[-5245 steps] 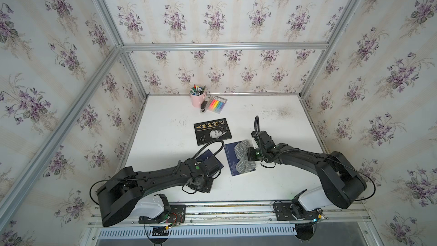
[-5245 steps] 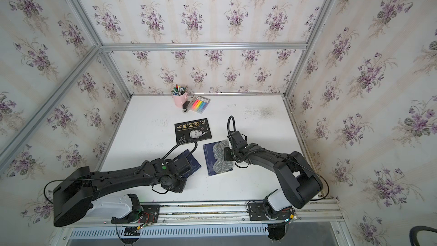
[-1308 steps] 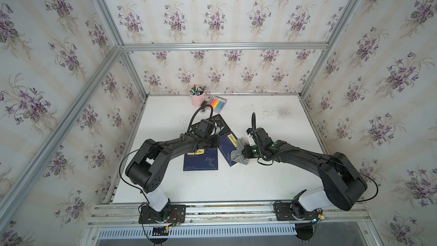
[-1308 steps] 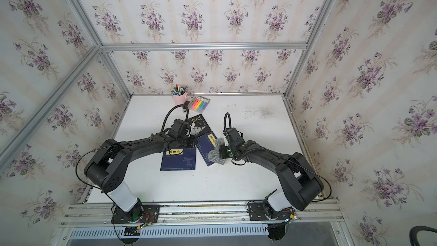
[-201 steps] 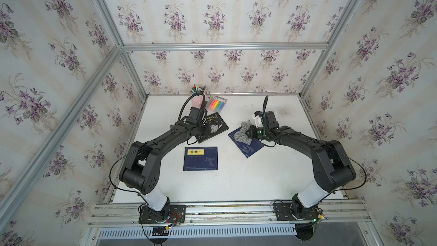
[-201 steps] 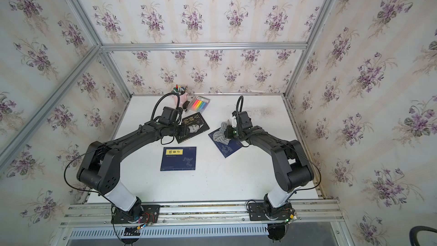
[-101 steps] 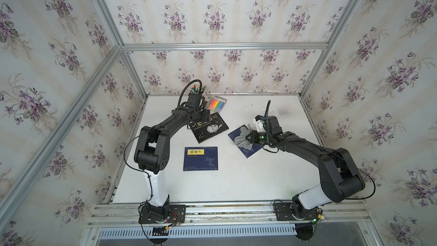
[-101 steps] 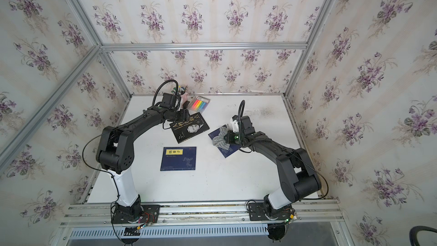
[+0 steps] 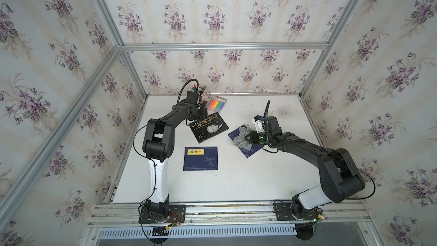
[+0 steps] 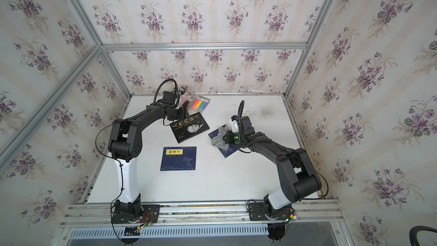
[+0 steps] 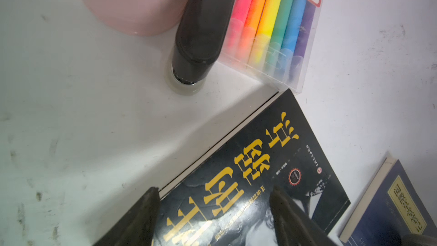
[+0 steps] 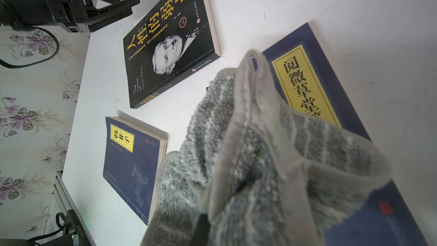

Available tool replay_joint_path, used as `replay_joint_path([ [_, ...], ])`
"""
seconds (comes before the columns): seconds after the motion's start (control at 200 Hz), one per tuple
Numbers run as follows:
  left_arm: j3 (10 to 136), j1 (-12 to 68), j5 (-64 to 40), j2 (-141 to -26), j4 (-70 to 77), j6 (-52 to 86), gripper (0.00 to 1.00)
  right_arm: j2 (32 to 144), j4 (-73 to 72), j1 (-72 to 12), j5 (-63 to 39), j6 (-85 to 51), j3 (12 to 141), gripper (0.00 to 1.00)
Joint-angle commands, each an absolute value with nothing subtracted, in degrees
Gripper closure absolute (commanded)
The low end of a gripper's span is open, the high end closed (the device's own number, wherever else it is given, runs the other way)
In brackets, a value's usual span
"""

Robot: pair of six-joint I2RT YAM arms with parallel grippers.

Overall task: Wipe the cover of the book
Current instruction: Move the book to the center of the board.

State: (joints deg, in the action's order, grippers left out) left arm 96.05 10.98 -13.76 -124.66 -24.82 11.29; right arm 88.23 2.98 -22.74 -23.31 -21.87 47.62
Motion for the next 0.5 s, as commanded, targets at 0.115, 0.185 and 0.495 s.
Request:
replay_joint_path([
  [0.115, 98.46, 10.9, -14.59, -127.62, -26.69, 12.32, 0.24, 88.85, 0.83, -22.72, -24.57, -21.09, 46.96, 1.0],
  [0.185, 99.45, 10.89, -15.47, -128.77, -27.4, 12.39, 0.24, 88.72, 0.67, -22.85, -24.52, -21.09, 46.78, 1.0],
  [0.495, 90.8, 12.16, -28.94, -125.28, -21.56, 8.77, 0.27, 88.41, 0.68, -22.78, -24.79, -21.09, 46.63, 1.0],
])
